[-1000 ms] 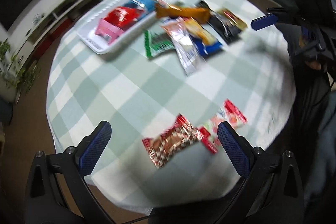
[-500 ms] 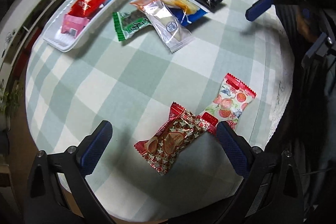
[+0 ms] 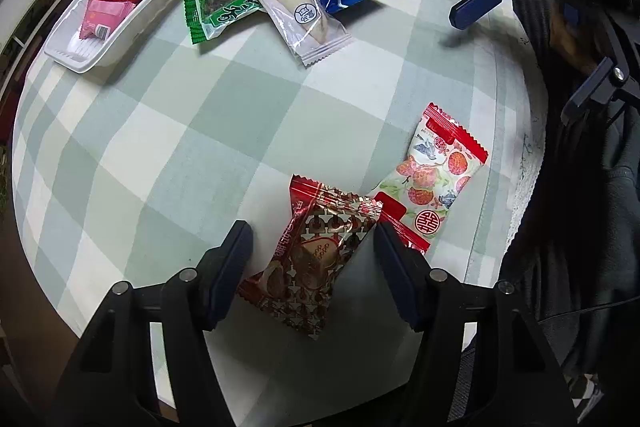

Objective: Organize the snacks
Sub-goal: 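Move the left tool toward the red-and-white wrapped candies on the table, then grasp the brown-patterned candy with the left tool while the right tool grasps the strawberry-print candy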

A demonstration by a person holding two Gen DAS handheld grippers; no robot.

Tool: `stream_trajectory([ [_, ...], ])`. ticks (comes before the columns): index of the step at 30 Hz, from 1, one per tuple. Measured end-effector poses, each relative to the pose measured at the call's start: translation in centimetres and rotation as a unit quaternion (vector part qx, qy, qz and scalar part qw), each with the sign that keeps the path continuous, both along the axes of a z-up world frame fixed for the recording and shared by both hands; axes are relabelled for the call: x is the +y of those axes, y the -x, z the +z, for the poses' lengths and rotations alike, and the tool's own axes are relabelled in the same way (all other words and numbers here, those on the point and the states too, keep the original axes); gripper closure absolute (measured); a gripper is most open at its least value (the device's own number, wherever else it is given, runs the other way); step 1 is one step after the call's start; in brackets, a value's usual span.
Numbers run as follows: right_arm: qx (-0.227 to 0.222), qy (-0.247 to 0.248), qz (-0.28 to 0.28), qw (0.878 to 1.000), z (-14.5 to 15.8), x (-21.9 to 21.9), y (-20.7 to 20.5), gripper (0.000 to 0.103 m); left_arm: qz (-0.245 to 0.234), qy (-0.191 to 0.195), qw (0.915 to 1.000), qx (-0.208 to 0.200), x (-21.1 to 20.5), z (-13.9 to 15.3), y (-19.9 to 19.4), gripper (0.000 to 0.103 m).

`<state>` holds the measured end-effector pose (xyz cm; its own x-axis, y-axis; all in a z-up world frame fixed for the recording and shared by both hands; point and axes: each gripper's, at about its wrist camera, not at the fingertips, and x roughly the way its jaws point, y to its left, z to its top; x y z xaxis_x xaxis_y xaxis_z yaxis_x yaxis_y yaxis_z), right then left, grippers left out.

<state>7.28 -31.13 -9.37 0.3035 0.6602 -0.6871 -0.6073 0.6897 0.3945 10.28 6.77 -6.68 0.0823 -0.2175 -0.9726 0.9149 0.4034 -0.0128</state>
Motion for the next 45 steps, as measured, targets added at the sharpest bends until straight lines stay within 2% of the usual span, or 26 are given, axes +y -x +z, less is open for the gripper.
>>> stream_trajectory([
  [5,-0.003,0.013,0.022,1.0,-0.1,1.3,0.0,0.012,0.01,-0.008,0.9999,-0.005,0.1,0.1,0.4,0.041],
  [11,-0.011,0.036,0.044,0.998,-0.1,2.5,0.1,0.013,0.014,-0.013,0.9998,-0.011,0.6,0.4,0.6,0.048],
  [14,-0.02,0.046,0.055,0.997,0.1,3.3,0.0,0.014,0.011,-0.019,0.9997,-0.014,-0.4,0.3,1.3,0.058],
  [16,-0.026,0.058,0.065,0.996,0.3,3.9,-0.1,0.015,0.013,-0.018,0.9997,-0.013,-1.0,0.3,1.9,0.072],
  [19,-0.038,0.074,0.082,0.993,0.5,4.7,-0.1,0.017,0.023,-0.017,0.9993,-0.022,-1.0,0.5,2.6,0.076],
  [24,-0.052,0.105,0.105,0.988,0.5,6.1,-0.4,0.019,0.064,0.009,0.9977,-0.02,0.1,0.9,2.6,0.08],
  [31,-0.069,0.153,0.159,0.973,0.1,8.8,-1.4,0.026,0.119,0.051,0.9915,-0.013,2.5,1.1,2.3,0.081],
  [33,-0.065,0.171,0.172,0.968,-0.4,9.5,-1.8,0.034,0.134,0.063,0.989,-0.01,3.0,1.3,2.3,0.082],
  [36,-0.06,0.193,0.193,0.96,-1.2,10.6,-2.3,0.041,0.157,0.082,0.9842,-0.01,4.1,1.6,2.2,0.083],
  [40,-0.053,0.221,0.214,0.95,-2.1,11.8,-2.7,0.046,0.185,0.102,0.9775,-0.008,5.5,1.7,2.2,0.083],
  [43,-0.049,0.231,0.226,0.945,-2.3,12.3,-2.9,0.048,0.202,0.11,0.9732,-0.01,6.4,1.9,2.1,0.083],
  [45,-0.043,0.233,0.231,0.944,-2.2,12.5,-3.1,0.053,0.207,0.114,0.9717,-0.009,6.7,1.8,2.2,0.083],
])
